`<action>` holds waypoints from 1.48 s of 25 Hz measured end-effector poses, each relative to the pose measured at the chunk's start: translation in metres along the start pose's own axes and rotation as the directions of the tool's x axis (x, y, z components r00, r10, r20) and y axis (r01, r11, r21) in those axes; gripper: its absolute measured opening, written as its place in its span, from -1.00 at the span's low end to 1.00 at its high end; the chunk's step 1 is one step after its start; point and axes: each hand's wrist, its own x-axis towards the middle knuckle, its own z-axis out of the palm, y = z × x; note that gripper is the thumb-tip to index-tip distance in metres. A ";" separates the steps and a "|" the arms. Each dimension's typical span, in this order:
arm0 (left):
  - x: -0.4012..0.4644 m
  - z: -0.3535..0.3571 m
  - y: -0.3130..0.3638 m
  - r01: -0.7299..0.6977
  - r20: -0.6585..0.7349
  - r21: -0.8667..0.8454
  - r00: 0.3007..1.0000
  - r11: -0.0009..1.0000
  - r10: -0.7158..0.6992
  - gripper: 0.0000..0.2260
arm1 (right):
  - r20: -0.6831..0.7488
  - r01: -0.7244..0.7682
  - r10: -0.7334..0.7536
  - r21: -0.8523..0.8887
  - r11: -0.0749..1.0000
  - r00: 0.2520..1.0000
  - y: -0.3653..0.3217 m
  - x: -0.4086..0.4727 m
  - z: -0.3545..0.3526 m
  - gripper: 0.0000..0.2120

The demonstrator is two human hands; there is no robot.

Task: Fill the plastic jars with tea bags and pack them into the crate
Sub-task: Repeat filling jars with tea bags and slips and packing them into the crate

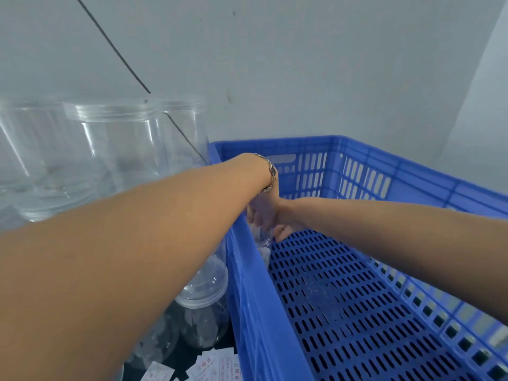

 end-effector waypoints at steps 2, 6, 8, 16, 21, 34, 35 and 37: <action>-0.003 -0.002 -0.009 -0.020 -0.118 -0.122 0.993 0.992 0.006 -0.74 | -0.060 0.060 -0.059 0.017 0.998 0.996 -0.015 -0.026 -0.018 -0.65; -0.053 -0.003 -0.037 -0.182 -0.615 -0.305 0.787 0.935 -0.047 -0.83 | -0.410 0.391 -0.245 0.322 0.862 0.878 -0.074 -0.102 -0.054 -0.78; -0.098 0.003 -0.057 -0.211 -0.783 -0.358 0.598 0.910 -0.169 -0.73 | -0.434 0.519 -0.313 0.517 0.681 0.845 -0.098 -0.145 -0.053 -0.75; -0.198 0.070 -0.116 -0.283 -0.837 -0.490 0.416 0.825 -0.355 -0.77 | -0.364 0.580 -0.452 0.491 0.650 0.814 -0.163 -0.229 -0.017 -0.89; -0.162 0.114 -0.149 -0.218 -0.605 -0.774 0.529 0.594 -0.595 -0.40 | -0.359 0.376 -0.222 0.448 0.811 0.906 -0.182 -0.209 -0.004 -0.84; -0.178 0.137 -0.122 -0.475 -0.613 -0.775 0.407 0.416 -0.677 -0.15 | -0.311 0.404 -0.283 0.462 0.790 0.907 -0.190 -0.258 0.025 -0.70; -0.188 0.140 -0.120 -0.471 -0.615 -0.775 0.408 0.421 -0.675 -0.16 | -0.307 0.416 -0.301 0.450 0.790 0.903 -0.190 -0.269 0.028 -0.73; -0.207 0.147 -0.118 -0.458 -0.612 -0.780 0.420 0.426 -0.670 -0.16 | -0.299 0.432 -0.327 0.430 0.793 0.897 -0.189 -0.289 0.036 -0.79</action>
